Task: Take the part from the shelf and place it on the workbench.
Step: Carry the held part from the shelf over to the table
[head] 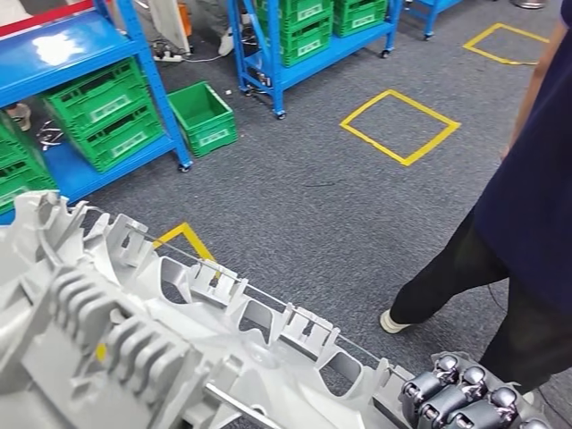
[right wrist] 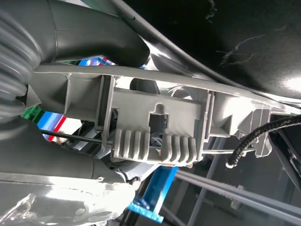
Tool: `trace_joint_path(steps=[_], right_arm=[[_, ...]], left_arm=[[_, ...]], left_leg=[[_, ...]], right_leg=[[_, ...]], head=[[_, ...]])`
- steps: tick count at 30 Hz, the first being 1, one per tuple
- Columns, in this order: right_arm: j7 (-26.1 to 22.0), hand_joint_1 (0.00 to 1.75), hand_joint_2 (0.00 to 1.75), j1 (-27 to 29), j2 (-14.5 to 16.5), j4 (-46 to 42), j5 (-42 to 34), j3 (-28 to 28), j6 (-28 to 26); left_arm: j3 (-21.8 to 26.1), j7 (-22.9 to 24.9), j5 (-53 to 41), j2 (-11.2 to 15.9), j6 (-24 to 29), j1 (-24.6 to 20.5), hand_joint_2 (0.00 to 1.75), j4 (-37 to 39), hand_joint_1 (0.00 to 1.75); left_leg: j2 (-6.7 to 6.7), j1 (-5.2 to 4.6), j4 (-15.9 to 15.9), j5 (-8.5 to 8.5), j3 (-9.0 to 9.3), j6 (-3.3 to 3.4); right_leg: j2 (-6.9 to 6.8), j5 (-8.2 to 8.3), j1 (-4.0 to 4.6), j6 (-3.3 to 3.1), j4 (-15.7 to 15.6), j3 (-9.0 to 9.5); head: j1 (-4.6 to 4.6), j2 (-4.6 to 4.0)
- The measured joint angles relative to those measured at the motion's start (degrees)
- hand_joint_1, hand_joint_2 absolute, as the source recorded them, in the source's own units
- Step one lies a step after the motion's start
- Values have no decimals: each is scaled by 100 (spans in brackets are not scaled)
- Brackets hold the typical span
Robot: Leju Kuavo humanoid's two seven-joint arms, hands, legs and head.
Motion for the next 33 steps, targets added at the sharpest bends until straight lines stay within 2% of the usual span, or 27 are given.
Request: trace_joint_path(steps=[1,2,3,4,5,6,7,8,10,11,12,13,14,16,17,18,19,21,23,25,26,27,28,29,30,31,33], right_arm=[[0,175,175,7,10,1,0,0,0],[0,175,175,16,19,1,0,0,0],[-1,175,175,29,26,2,-1,0,0],[-2,175,175,48,31,3,-1,-1,0],[-5,175,175,69,34,4,-2,-1,0],[-8,175,175,89,37,4,-2,-2,0],[-10,175,175,100,38,5,-2,-2,1],[-11,175,175,105,39,5,-2,-3,1],[-11,175,175,106,41,8,-4,-4,6],[-12,175,175,111,45,10,-6,-4,9],[-15,175,175,118,52,12,-8,-5,13],[-19,175,175,128,61,14,-9,-8,17],[-22,175,175,139,72,15,-9,-11,20],[-28,175,175,151,87,16,-9,-20,26],[-31,175,175,154,96,16,-9,-22,28],[-33,175,175,157,104,17,-9,-24,30],[-36,175,175,162,115,19,-9,-24,30],[-38,175,175,176,136,20,-9,-27,31],[-39,175,175,189,160,20,-14,-34,34],[-39,175,175,199,182,21,-32,-45,45],[-39,175,175,206,191,22,-40,-51,54],[-39,175,175,215,199,23,-50,-56,61],[-39,175,175,224,207,24,-60,-61,68],[-39,175,175,231,215,24,-71,-64,75],[-39,175,175,233,222,24,-83,-67,83],[-39,175,175,233,226,25,-93,-68,90],[-39,175,175,233,237,26,-103,-73,105]], left_arm=[[1,-9,16,-2,-12,-2,0,0,0],[2,-19,32,-6,-40,-5,0,0,0],[4,-29,46,-11,-76,-10,0,0,0],[5,-36,60,-19,-117,-14,0,0,0],[5,-40,70,-33,-155,-20,0,1,0],[6,-42,75,-49,-188,-27,0,1,0],[6,-44,80,-64,-218,-30,0,1,0],[7,-46,84,-77,-245,-30,0,1,0],[9,-45,98,-86,-304,-10,0,0,0],[14,-38,108,-89,-340,4,0,0,0],[21,-28,117,-90,-369,14,0,0,0],[29,-14,125,-90,-389,17,0,0,0],[36,-1,127,-91,-393,16,0,0,0],[44,14,126,-96,-389,12,0,0,0],[46,15,125,-98,-388,12,0,0,0],[48,16,125,-98,-387,11,0,0,0],[49,16,126,-98,-386,9,0,0,0],[51,26,127,-97,-385,0,0,0,0],[55,46,127,-97,-381,-10,0,1,0],[65,69,127,-100,-377,-2,0,1,0],[73,77,127,-103,-374,9,0,1,0],[81,80,128,-103,-368,19,0,0,0],[90,81,129,-103,-358,26,0,0,0],[98,81,131,-103,-349,27,0,0,0],[108,81,133,-103,-339,24,0,0,0],[122,81,136,-103,-333,20,0,1,0],[150,94,145,-108,-310,10,0,1,0]], left_leg=[[-132,8,-402,185,186,20],[-247,19,-725,298,334,35],[-338,25,-920,337,417,52],[-372,24,-991,326,440,74],[-315,26,-1003,330,438,102],[-252,28,-1011,343,435,140],[-184,33,-1020,357,439,181],[-112,40,-1031,367,442,216],[27,27,-1032,364,443,253],[103,17,-1030,361,444,256],[180,11,-1029,358,446,257],[252,9,-1028,353,451,254],[319,8,-1027,345,463,248],[429,2,-1024,316,502,216],[473,-11,-1017,297,521,190],[513,-25,-1011,283,536,162],[555,-38,-1010,275,546,132],[624,-36,-1019,266,553,71],[459,-23,-842,109,474,8],[187,-14,-180,-272,172,-22],[123,-14,237,-456,-32,-24],[99,-14,560,-556,-198,-23],[90,-14,689,-530,-280,-19],[79,-10,590,-389,-254,-14],[44,-2,286,-167,-124,-9],[-72,17,-115,62,56,-9],[-335,59,-776,291,346,7]], right_leg=[[70,8,6,22,10,-9],[134,16,10,44,24,-30],[192,29,9,75,29,-55],[248,45,6,112,27,-83],[306,67,-6,149,12,-113],[298,73,-12,182,13,-134],[202,24,-7,210,83,-179],[52,-95,1,234,266,-271],[-275,-495,7,273,987,-590],[-345,-673,1,290,1387,-768],[-375,-760,-4,299,1651,-877],[-391,-737,-7,304,1699,-878],[-414,-612,-7,302,1499,-752],[-574,-287,2,282,697,-287],[-655,-176,10,256,353,-89],[-708,-123,20,226,146,27],[-714,-114,33,190,62,63],[-594,-86,32,117,57,30],[-486,-56,8,51,38,11],[-380,-38,-8,8,28,-3],[-322,-34,-6,-3,28,-13],[-258,-31,-4,-8,28,-19],[-188,-27,-5,-6,29,-23],[-114,-21,-8,1,29,-23],[-39,-13,-14,14,30,-20],[32,-4,-20,33,31,-22],[161,11,-13,87,60,-62]], head=[[-1,0],[2,0],[2,0],[1,0],[1,0],[1,0],[16,0],[33,0],[61,0],[61,0],[60,0],[60,0],[60,0],[61,0],[57,0],[54,0],[50,0],[47,0],[42,0],[32,0],[30,0],[29,0],[29,0],[28,0],[28,0],[26,0],[22,0]])
